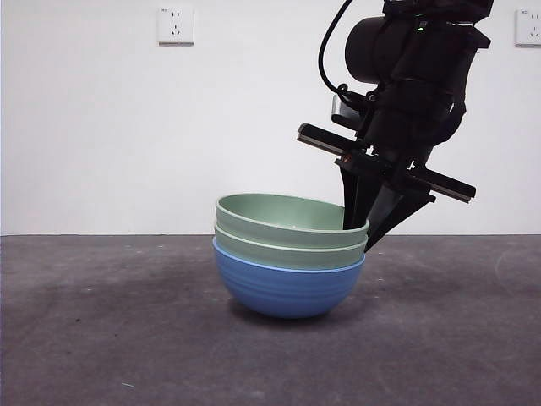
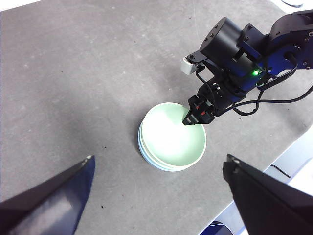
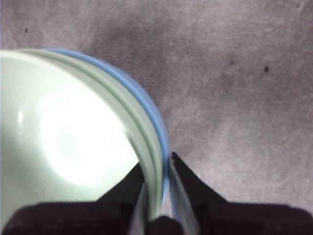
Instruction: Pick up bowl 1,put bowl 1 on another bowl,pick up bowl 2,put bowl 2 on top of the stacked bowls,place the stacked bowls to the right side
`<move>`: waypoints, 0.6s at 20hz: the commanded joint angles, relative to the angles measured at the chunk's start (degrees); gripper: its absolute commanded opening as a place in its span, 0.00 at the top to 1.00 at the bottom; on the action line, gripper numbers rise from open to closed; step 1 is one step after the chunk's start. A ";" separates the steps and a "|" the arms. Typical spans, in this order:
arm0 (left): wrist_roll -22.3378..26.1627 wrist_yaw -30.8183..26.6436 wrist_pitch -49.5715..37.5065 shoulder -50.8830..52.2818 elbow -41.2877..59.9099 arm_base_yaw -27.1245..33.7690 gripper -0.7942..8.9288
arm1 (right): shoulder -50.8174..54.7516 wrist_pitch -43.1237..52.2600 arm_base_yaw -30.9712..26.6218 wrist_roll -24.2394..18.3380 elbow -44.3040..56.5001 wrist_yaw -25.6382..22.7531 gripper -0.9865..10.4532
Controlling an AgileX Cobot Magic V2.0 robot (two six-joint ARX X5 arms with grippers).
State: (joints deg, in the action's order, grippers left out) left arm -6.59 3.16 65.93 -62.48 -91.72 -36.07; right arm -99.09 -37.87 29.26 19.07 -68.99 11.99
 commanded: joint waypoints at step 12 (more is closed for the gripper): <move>0.42 0.07 0.17 0.11 0.07 -0.24 0.47 | 4.81 1.27 -16.44 -5.16 0.13 -0.39 0.92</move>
State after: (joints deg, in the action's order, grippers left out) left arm -6.59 3.18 66.00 -62.48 -91.72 -36.07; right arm -93.95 -37.17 12.38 14.70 -68.99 11.14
